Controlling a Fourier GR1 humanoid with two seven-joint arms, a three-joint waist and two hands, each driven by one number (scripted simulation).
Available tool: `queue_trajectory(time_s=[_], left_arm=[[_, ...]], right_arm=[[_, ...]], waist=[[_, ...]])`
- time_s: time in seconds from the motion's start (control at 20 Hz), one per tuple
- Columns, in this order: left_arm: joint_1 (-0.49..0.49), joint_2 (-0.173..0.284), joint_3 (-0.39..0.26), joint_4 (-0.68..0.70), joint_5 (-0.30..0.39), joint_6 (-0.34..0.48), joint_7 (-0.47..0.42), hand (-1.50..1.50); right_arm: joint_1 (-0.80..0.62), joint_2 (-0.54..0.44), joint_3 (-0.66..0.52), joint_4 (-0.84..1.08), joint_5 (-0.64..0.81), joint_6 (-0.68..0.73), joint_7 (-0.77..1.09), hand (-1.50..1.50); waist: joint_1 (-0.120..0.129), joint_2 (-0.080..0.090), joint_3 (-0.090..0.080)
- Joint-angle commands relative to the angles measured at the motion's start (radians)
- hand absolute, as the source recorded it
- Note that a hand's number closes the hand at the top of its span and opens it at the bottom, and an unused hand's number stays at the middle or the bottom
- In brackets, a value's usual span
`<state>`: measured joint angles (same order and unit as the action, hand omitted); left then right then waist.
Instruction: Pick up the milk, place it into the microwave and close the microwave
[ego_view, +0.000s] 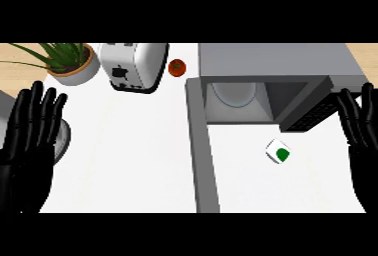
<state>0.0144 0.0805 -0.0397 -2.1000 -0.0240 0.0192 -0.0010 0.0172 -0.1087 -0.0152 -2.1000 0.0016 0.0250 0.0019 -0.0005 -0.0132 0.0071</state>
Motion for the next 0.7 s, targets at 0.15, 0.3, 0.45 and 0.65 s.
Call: queue_trajectory(time_s=[0.15, 0.3, 0.45, 0.65], left_arm=[[0.025, 0.02, 0.014, -0.018, 0.004, -0.019, 0.014, -1.5], [0.036, -0.018, 0.058, 0.021, 0.185, -0.054, 0.037, -1.5], [0.135, 0.016, 0.127, -0.096, 0.301, -0.096, 0.091, -1.5], [0.249, 0.047, 0.175, -0.256, 0.407, -0.142, 0.174, -1.5]], right_arm=[[0.005, -0.112, 0.123, 0.038, 0.062, 0.189, -0.122, -1.5], [0.003, -0.158, 0.254, -0.009, 0.031, 0.316, -0.089, -1.5], [0.079, -0.183, 0.252, -0.049, 0.029, 0.345, -0.105, -1.5], [0.171, -0.199, 0.206, -0.103, 0.043, 0.36, -0.138, -1.5]], waist=[[0.011, 0.013, -0.007], [0.019, 0.013, -0.01], [0.012, 0.009, -0.008], [0.005, 0.01, -0.007]])
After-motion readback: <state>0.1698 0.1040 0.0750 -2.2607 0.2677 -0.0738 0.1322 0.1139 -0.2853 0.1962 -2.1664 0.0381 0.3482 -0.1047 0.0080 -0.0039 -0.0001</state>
